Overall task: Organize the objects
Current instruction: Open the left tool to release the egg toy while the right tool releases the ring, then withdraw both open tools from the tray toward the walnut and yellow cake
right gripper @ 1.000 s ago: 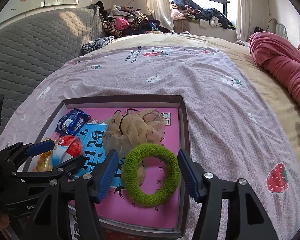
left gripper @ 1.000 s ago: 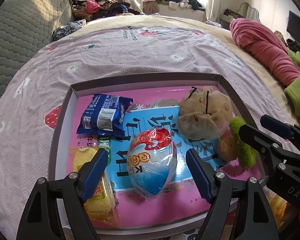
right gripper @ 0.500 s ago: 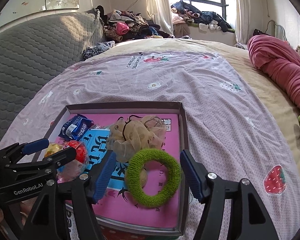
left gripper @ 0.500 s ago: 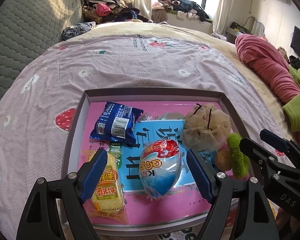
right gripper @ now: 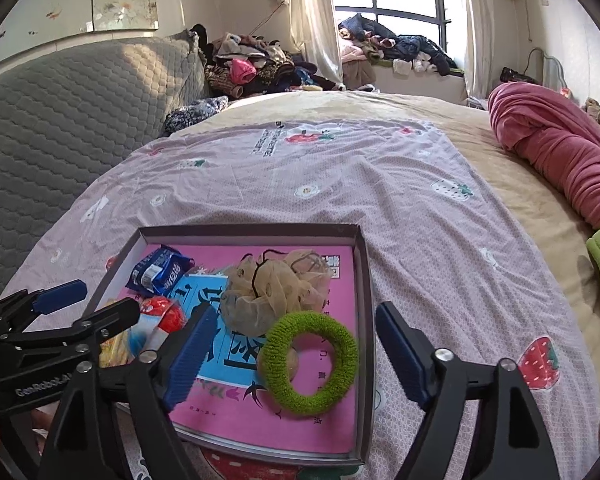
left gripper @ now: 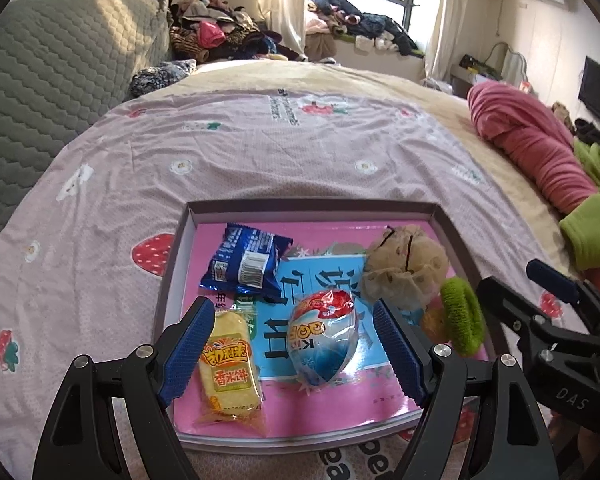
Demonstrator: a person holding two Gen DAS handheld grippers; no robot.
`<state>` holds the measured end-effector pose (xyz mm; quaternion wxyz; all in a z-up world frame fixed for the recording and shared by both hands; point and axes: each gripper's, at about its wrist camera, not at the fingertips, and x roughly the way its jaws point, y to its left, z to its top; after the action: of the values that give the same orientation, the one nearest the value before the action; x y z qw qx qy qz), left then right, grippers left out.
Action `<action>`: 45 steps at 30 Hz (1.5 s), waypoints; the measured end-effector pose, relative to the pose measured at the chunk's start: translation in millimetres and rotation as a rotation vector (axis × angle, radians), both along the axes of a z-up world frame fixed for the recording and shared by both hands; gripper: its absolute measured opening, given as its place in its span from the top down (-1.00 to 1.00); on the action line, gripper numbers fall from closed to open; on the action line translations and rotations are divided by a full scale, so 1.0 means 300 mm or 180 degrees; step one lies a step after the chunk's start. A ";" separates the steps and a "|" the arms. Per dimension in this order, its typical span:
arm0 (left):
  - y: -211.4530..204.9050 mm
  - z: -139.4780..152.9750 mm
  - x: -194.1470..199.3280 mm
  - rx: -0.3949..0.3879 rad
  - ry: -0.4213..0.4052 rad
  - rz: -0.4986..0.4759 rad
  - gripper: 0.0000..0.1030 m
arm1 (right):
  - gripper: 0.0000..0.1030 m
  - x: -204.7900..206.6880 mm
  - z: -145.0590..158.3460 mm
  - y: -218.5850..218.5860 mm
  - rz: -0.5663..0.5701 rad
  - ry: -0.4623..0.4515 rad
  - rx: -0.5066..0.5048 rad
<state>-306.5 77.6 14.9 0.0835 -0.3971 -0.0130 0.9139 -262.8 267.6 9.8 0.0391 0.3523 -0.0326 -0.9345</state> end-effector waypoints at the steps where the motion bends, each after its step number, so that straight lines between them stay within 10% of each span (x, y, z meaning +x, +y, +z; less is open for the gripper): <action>1: -0.008 0.010 0.004 0.0028 0.0019 0.0001 -0.61 | -0.71 0.003 0.006 0.000 -0.0015 0.0016 0.0011; 22: -0.062 0.114 0.123 -0.0024 0.0200 0.0091 -0.61 | -0.93 0.172 0.203 0.000 -0.0099 0.0476 0.0066; 45: -0.118 0.231 0.619 -0.0130 0.0166 0.0181 -0.62 | -0.98 0.621 0.314 -0.049 0.0046 0.0370 0.0153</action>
<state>-120.8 42.1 84.1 0.0497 -0.3743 -0.0035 0.9260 -76.4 252.9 104.0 0.0393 0.2985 -0.0053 -0.9536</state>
